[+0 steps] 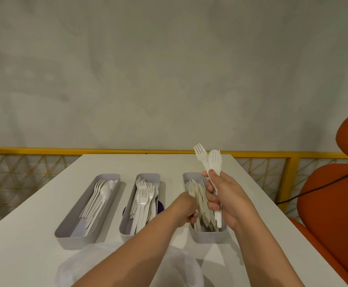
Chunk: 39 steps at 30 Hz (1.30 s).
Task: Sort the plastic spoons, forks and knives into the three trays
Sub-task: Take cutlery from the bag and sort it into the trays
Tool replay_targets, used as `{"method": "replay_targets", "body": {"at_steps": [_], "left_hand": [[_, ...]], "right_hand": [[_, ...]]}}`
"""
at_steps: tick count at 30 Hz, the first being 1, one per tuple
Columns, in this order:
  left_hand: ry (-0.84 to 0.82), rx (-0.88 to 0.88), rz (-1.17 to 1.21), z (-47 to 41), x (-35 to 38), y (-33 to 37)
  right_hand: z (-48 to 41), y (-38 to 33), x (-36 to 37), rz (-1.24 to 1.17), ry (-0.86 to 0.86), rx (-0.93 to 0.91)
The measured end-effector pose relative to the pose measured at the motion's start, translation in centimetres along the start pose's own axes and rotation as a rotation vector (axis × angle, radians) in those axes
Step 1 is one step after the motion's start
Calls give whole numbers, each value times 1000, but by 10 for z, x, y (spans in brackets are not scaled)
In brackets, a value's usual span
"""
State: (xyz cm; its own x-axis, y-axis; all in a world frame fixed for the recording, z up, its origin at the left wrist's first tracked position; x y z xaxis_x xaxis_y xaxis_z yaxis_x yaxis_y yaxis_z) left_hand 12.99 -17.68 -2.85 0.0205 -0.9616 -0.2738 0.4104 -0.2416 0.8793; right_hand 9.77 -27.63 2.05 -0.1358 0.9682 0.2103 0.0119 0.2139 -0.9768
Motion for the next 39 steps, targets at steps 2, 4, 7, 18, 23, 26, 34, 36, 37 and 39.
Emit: {"method": "replay_targets", "body": {"at_steps": [2,4,7,18,23,26,34,36,37,39], "left_hand": [[-4,47,-27,-8,7,-1],[-13,100,-66,-12,13,-2],[-35,131,-98,-8,18,-2],[16,307,342,20,-14,18],[66,405,524,33,-37,32],[87,443,584,37,-43,34],[186,497,645,44,-50,31],[129,486,594,47,-42,31],[110,485,553,48,-39,30],[97,495,415,48,-32,29]], "right_hand": [[0,0,1,18,-2,4],[0,0,2,34,-13,7],[0,0,4,22,-37,23],[2,0,4,70,-79,36],[5,2,8,82,-150,82],[6,4,12,111,-166,81],[2,6,14,177,-76,18],[1,8,16,236,-71,15],[1,9,16,283,-71,5],[1,10,17,368,-95,-35]]}}
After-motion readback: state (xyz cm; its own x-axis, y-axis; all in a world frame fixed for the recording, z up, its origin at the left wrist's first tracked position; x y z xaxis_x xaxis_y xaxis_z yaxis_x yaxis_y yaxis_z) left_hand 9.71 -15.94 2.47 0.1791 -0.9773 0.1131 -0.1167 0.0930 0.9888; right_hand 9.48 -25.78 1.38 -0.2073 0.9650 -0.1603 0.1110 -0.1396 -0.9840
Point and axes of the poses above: each hand's wrist, its own z-axis away from the middle knuckle, its own x-axis out of the palm, y = z × x, the point moved 1 cm from there along -z, towards the middle knuckle, and after that the axes turned 3 degrees about -x, right-handed, at the moved point
